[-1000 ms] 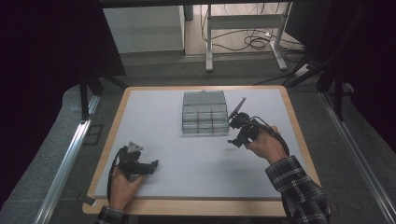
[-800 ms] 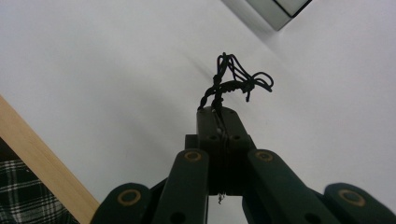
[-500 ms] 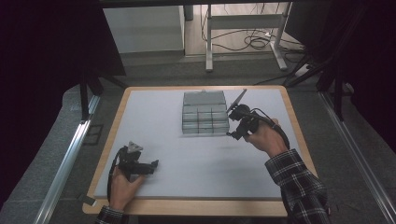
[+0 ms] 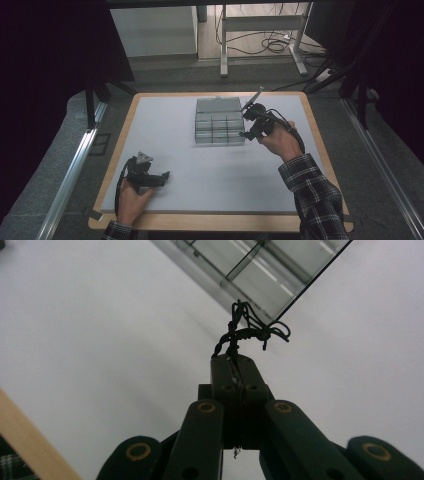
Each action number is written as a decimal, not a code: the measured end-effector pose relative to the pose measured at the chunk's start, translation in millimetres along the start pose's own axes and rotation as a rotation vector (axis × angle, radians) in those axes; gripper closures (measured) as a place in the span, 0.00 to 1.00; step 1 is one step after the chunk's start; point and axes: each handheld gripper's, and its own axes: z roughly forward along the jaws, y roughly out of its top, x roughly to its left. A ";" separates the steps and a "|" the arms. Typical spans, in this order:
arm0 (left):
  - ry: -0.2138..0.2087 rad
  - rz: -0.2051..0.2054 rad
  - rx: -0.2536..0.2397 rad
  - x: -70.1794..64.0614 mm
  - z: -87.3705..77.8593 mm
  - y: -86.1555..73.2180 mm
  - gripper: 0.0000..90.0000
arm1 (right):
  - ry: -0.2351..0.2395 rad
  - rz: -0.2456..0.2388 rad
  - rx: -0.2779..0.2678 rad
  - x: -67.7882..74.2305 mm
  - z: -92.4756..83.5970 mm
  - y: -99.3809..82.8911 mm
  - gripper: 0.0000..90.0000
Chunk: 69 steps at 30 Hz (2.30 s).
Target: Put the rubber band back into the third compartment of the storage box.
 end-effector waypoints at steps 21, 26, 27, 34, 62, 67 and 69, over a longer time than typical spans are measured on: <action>0.000 0.000 0.002 0.0 -0.2 0.0 0.02 | -0.028 0.005 -0.124 -8.4 13.3 17.6 0.98; -0.001 0.002 0.004 0.2 -0.4 0.0 0.02 | -0.025 0.006 -0.142 -11.5 18.5 23.1 0.98; 0.000 0.005 0.006 0.3 -0.5 0.0 0.02 | -0.029 0.007 -0.146 -12.0 19.5 24.1 0.98; -0.001 0.001 0.003 0.1 -0.3 -0.1 0.02 | -0.039 0.008 -0.167 -16.6 28.0 30.9 0.98; -0.001 0.005 0.006 0.4 -0.5 -0.1 0.02 | -0.065 0.080 -0.201 -44.2 92.7 49.8 0.97; 0.000 0.005 0.006 0.5 -0.5 -0.1 0.02 | -0.073 0.102 -0.188 -48.5 104.1 50.2 0.97; -0.001 0.008 0.009 0.7 -0.8 -0.1 0.02 | -0.072 0.115 -0.184 -51.2 108.3 50.0 0.97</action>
